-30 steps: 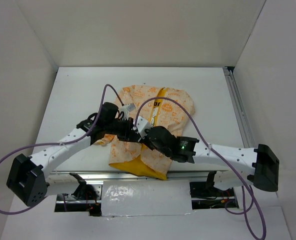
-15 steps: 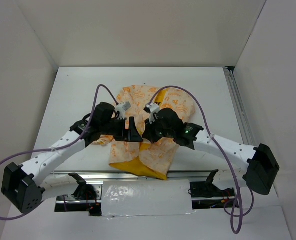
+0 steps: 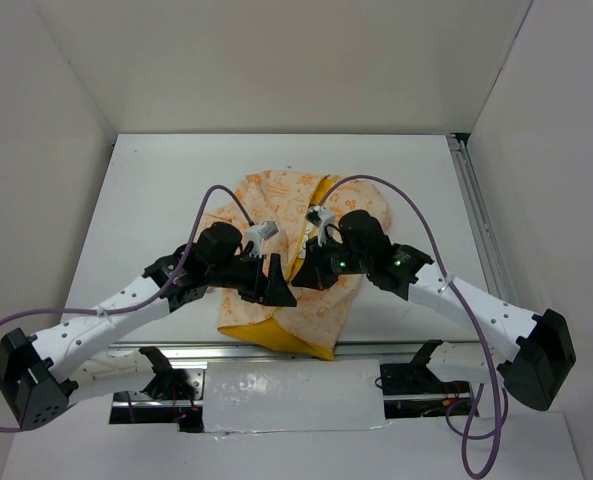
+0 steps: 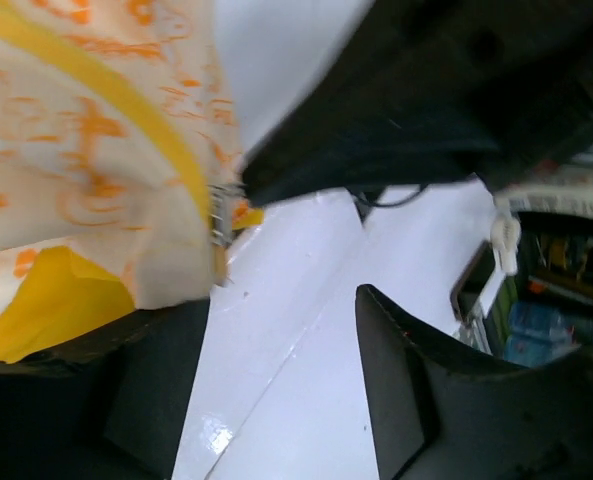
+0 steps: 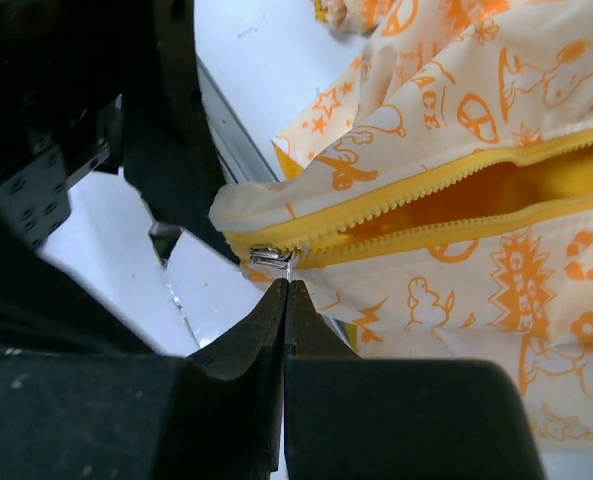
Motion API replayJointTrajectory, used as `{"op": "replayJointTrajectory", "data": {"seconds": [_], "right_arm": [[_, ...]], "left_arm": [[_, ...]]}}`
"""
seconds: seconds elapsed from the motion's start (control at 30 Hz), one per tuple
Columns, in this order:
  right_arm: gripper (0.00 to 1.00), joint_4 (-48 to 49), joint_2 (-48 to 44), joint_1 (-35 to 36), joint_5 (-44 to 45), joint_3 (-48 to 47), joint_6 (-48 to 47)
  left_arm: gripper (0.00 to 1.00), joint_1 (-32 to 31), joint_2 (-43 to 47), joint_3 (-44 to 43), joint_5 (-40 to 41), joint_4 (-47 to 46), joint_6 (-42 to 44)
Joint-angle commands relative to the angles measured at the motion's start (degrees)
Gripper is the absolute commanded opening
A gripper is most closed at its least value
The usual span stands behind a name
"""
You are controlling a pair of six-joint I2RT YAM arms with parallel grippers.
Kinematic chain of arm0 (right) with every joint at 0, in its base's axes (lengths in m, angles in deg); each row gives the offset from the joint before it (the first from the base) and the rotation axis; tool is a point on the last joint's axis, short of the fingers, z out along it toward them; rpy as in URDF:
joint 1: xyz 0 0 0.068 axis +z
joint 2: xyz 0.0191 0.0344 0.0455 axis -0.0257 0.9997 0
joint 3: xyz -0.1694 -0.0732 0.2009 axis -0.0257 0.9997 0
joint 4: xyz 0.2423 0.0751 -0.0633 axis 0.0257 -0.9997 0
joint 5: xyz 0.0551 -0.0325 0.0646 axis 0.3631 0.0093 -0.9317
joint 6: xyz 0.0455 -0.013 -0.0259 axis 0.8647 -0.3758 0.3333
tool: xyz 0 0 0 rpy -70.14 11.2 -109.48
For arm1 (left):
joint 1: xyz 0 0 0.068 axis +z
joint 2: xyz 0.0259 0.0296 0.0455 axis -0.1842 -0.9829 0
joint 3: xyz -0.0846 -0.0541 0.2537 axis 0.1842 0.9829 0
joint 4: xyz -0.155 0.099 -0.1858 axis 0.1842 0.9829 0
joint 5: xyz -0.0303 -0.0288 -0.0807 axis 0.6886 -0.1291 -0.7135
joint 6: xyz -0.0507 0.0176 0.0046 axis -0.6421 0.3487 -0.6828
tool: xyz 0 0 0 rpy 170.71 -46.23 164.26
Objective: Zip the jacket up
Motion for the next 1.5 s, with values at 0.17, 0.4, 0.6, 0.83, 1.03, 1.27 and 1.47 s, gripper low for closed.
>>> {"op": "replayJointTrajectory", "data": {"seconds": [0.17,0.4,0.6,0.83,1.03,1.27,1.47], "right_arm": [[0.0,-0.7,-1.9,0.1,-2.2,1.6,0.3],[0.0,0.7,-0.2,0.0,-4.5,0.5,0.1],[0.0,1.5,0.3,-0.6,-4.8,0.5,0.5],[0.0,4.2,1.1,-1.1,-7.3,0.5,1.6],[0.0,5.1,0.2,-1.1,-8.7,1.2,1.9],[0.0,3.6,0.1,-1.3,-3.7,1.4,1.9],[0.0,-3.1,3.6,-1.2,25.3,-0.5,6.1]], "left_arm": [[0.69,-0.8,-1.6,-3.3,12.8,3.0,-6.3],[0.59,-0.8,-0.1,-1.3,12.9,-0.8,-5.3],[0.36,-0.9,-0.6,-1.5,12.2,-1.6,-4.0],[0.35,-0.8,0.4,0.3,12.3,-4.3,-3.9],[0.24,-0.9,-0.6,-0.4,14.5,-4.0,-4.5],[0.0,-0.8,0.6,1.1,17.6,-4.2,-4.9],[0.0,-0.8,5.8,3.5,19.3,-3.4,-4.8]]}}
